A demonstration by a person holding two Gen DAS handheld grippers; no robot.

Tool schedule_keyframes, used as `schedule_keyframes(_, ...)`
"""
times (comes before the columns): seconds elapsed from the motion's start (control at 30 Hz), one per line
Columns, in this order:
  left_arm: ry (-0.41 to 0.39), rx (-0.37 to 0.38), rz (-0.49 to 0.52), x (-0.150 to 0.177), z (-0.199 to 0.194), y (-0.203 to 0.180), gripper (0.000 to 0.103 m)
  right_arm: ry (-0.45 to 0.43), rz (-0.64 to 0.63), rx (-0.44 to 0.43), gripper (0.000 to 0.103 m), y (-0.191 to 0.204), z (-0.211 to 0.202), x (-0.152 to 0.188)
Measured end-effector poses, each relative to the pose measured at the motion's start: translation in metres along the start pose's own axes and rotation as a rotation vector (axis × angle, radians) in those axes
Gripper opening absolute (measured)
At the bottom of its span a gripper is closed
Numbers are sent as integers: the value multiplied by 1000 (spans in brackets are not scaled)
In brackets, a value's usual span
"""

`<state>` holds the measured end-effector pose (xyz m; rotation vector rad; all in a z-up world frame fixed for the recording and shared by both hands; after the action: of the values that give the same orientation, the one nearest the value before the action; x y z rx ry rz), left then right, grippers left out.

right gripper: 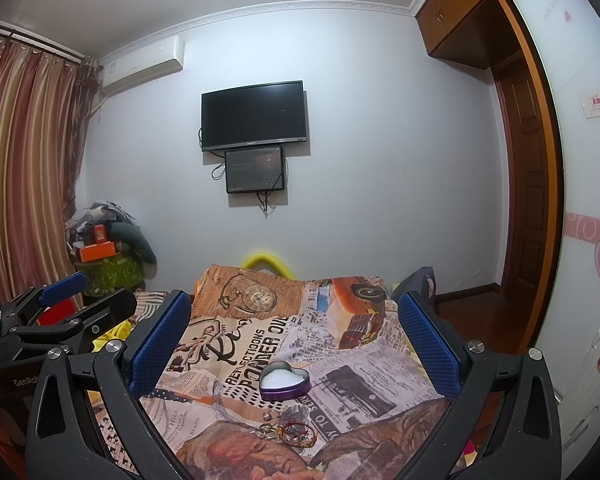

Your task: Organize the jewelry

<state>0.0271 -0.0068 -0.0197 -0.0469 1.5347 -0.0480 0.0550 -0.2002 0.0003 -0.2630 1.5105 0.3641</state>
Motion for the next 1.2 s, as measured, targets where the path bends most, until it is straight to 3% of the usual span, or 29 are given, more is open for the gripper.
schedule_keyframes(1.2,6,-3,-3,-6,-2,-1,103,8,1,-4,103,9,2,3)
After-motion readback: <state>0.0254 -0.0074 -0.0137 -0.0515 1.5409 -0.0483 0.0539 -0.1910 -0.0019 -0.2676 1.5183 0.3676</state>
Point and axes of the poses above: each gripper's, at about its wrist camera, not at the fingertips, and z roughly the way its jaws point, y to its left, x to its underside, the point moved 2 cm from there along z, roughly the way its jaws point, and after that the axes turned 11 degrees about -y, right-handed, at the moved point
